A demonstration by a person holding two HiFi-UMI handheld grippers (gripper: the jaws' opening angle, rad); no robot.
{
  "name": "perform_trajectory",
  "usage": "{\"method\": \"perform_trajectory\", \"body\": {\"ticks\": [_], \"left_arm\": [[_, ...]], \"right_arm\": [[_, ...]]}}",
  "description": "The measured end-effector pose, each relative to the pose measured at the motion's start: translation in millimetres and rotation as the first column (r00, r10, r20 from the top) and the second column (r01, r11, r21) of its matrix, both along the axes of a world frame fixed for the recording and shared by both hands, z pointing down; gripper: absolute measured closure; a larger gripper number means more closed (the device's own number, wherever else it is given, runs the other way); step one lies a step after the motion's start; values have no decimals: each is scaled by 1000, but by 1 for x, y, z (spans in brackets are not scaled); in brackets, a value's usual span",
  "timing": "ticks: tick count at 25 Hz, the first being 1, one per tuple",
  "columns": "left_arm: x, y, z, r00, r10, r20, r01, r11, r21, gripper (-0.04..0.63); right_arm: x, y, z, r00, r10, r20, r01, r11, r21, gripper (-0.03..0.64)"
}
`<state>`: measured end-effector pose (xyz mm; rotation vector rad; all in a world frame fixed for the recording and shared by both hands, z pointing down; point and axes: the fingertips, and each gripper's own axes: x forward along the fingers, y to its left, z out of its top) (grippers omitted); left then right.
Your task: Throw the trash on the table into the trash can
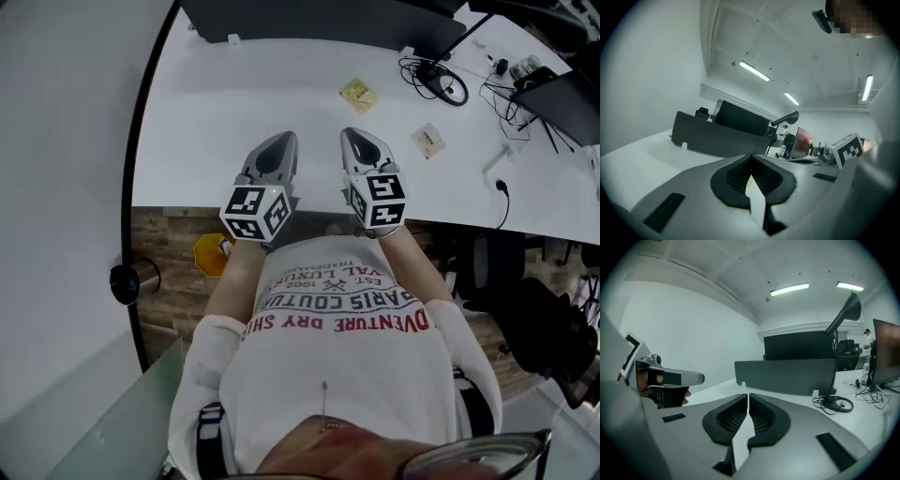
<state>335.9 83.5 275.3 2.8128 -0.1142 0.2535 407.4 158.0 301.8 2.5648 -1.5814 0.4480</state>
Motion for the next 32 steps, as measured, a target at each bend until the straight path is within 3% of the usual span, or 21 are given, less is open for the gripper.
{"method": "perform_trajectory", "body": {"ticks": [4,9,16,21,27,32], "left_arm": [[45,38,3,999,49,3,-49,998,34,572],[76,62,3,997,71,9,-71,995,74,572],[91,63,6,999,54,11,-54,996,67,572],[97,66,11,997,75,18,-77,992,102,572],[103,67,41,994,83,70,-87,995,51,572],[124,85,80,980,141,139,-139,990,-27,572]], "right_arm": [[45,48,4,997,72,-17,-72,997,-2,583],[78,79,8,993,117,-8,-117,993,12,583],[91,88,16,994,113,5,-113,993,13,583],[98,86,29,994,103,28,-103,995,-3,582],[109,94,73,988,130,86,-120,987,-109,581],[134,137,132,963,227,144,-189,952,-240,567]]}}
